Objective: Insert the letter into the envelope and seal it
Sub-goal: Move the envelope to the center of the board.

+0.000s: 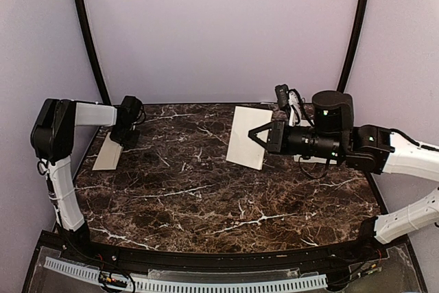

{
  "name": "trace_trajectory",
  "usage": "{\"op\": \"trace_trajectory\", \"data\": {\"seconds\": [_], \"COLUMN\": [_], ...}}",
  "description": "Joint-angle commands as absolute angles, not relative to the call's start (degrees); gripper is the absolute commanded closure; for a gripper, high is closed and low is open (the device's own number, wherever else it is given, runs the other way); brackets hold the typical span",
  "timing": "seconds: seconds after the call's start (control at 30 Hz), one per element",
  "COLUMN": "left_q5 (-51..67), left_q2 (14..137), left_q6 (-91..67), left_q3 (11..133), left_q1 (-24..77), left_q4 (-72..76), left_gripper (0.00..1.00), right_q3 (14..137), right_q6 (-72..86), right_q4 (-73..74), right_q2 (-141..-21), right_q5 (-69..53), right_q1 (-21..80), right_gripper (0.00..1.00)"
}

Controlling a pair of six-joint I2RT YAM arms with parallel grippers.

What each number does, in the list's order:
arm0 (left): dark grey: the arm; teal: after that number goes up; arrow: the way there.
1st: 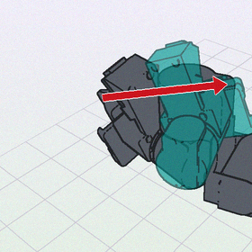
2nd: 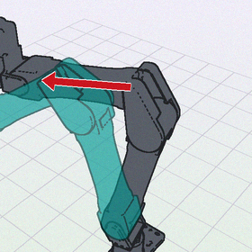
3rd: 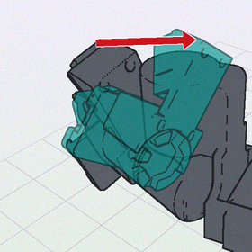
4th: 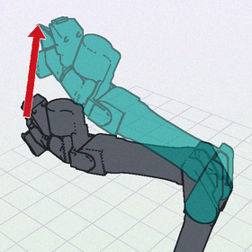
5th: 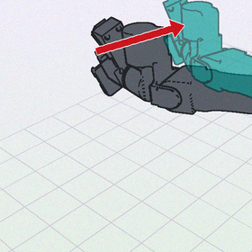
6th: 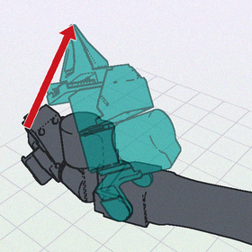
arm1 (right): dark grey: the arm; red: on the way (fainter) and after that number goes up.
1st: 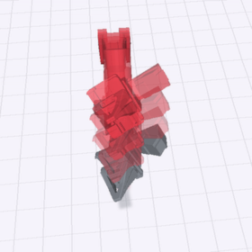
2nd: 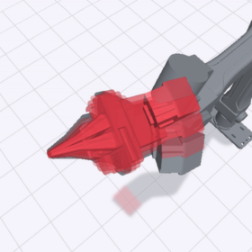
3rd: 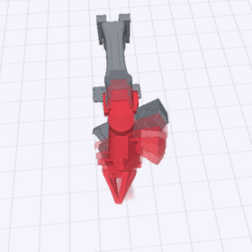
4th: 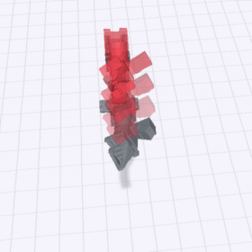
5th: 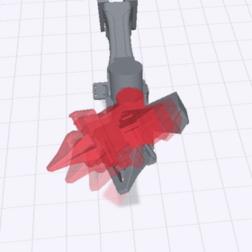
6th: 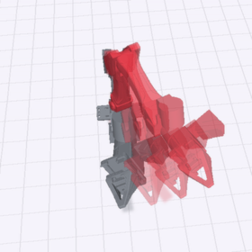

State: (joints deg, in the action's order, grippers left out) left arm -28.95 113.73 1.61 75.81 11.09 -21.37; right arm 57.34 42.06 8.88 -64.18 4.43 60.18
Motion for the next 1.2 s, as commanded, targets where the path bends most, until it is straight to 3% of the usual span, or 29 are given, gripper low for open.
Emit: {"op": "trace_trajectory", "data": {"seconds": [0.0,0.3,0.53,0.87,1.17], "left_q5": [-22.5,-6.6,-2.6,-4.0,-6.6], "left_q2": [104.9,88.3,81.5,92.4,104.9], "left_q6": [-5.3,-19.0,-36.8,-53.4,-59.8], "left_q3": [76.1,67.3,60.5,65.5,73.9], "left_q1": [11.0,19.5,32.2,49.5,56.2], "left_q4": [-30.4,-37.4,-36.2,-30.6,-25.6], "left_gripper": [1.0,1.0,1.0,1.0,1.0], "right_q3": [58.6,54.6,51.6,49.7,47.7], "right_q6": [40.9,39.6,39.5,37.7,37.3], "right_q4": [6.2,6.1,7.0,10.1,11.9], "right_q2": [-63.6,-59.7,-55.3,-50.7,-46.0], "right_q5": [4.1,3.9,2.3,1.6,-0.9], "right_q1": [59.7,59.3,59.2,59.2,59.2], "right_gripper": [1.0,1.0,1.0,1.0,1.0]}}
